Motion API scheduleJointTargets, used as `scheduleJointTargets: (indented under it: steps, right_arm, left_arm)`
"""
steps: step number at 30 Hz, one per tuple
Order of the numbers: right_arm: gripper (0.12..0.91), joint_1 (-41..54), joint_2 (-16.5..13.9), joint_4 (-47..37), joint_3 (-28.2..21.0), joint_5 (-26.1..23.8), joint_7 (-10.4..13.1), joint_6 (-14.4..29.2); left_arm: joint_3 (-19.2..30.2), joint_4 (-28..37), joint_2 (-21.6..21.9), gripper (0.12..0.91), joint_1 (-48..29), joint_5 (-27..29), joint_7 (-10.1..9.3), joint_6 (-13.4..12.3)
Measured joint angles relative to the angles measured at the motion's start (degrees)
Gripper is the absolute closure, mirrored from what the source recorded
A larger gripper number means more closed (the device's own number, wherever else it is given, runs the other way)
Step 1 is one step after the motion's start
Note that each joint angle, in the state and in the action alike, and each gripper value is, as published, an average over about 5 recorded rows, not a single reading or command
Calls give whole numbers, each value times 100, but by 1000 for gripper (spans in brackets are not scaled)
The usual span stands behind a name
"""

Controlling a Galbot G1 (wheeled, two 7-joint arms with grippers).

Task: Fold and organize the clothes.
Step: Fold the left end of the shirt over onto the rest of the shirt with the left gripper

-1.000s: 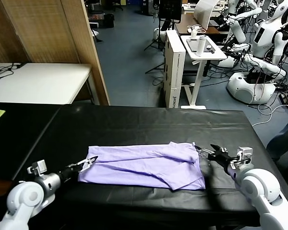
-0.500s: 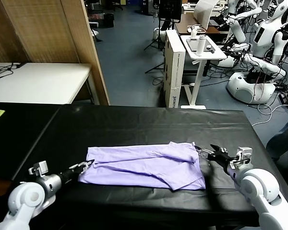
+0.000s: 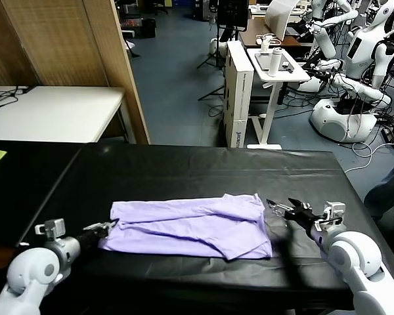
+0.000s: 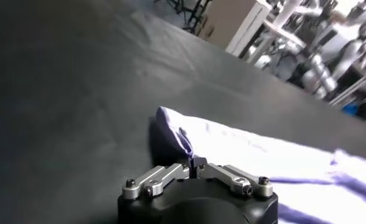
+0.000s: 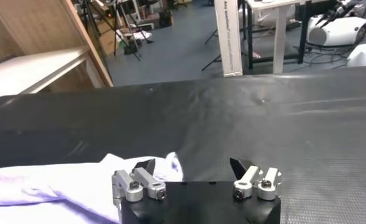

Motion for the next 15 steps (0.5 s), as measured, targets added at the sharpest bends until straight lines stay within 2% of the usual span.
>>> scheduleJointTargets:
  steps: [9,15]
  right_arm:
    - [118,-19,74,-61,5,-32,-5,24]
    - [118,-56,124,-54,2,-63,-10,32]
  left_arm:
    - [-409,-248,675,863,150,1174,71,-406]
    - [-677,-515,892,863,383,1956,72,-515]
